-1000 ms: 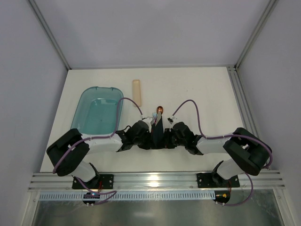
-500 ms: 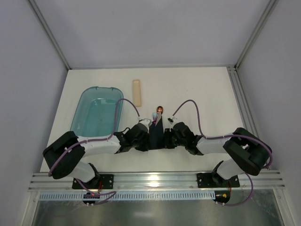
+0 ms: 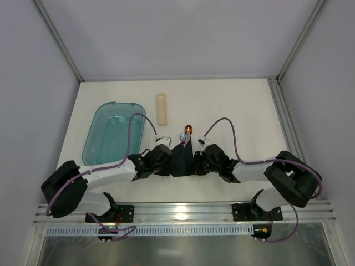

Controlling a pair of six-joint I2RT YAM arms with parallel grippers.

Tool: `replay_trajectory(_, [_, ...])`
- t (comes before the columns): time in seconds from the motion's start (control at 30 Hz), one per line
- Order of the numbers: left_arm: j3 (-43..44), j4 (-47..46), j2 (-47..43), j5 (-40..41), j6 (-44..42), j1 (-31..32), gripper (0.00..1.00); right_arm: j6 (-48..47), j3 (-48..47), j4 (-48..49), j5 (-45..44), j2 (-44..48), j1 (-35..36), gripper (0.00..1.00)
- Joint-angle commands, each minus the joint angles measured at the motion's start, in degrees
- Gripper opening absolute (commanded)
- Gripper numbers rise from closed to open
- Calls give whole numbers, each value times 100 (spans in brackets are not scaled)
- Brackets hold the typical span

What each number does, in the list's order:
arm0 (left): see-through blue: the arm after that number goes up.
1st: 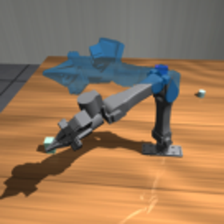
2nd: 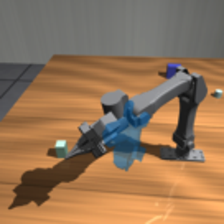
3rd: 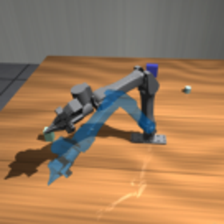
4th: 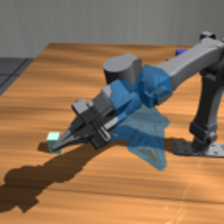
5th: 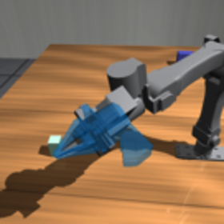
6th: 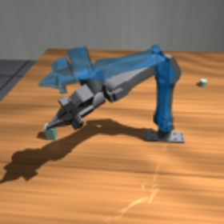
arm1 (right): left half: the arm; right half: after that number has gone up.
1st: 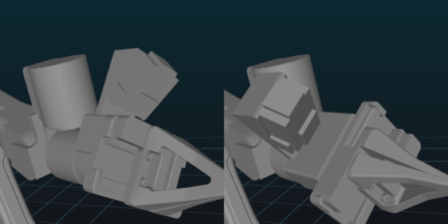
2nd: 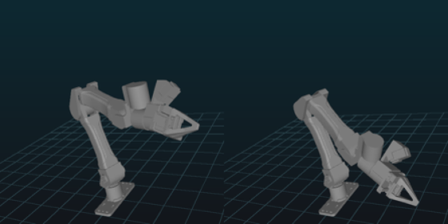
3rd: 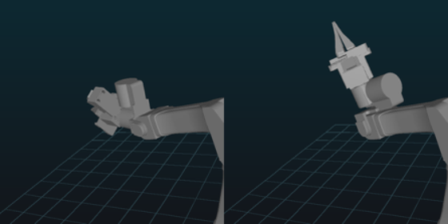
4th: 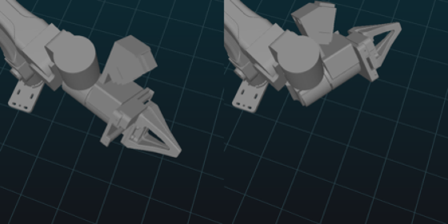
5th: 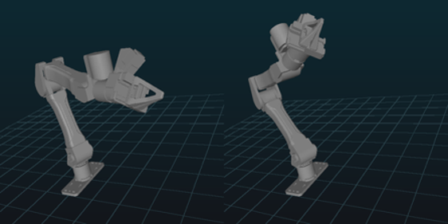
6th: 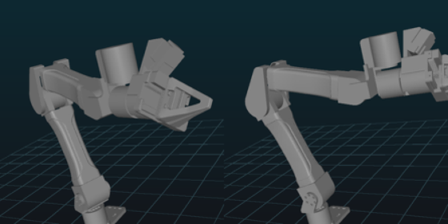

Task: Place the utensils on the paper napkin and roll it up
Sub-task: Roll the napkin at the center of the board.

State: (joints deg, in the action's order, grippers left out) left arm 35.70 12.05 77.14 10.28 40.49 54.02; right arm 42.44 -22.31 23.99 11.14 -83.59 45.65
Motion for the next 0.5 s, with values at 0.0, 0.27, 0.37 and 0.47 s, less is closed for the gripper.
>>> replay_trajectory(0.0, [489, 640, -147, 738, 187, -119, 39, -78, 33, -114, -121, 97, 32, 16])
replay_trajectory(0.27, [420, -279, -296, 283, 109, -164, 49, -148, -151, -298, -94, 185, 32, 16])
replay_trajectory(0.37, [569, -493, -253, -61, -67, -164, 45, -148, -169, -333, -94, 168, 32, 16])
replay_trajectory(0.47, [692, -625, 37, -246, -348, -155, 44, -148, -195, -316, -85, 124, 32, 16])
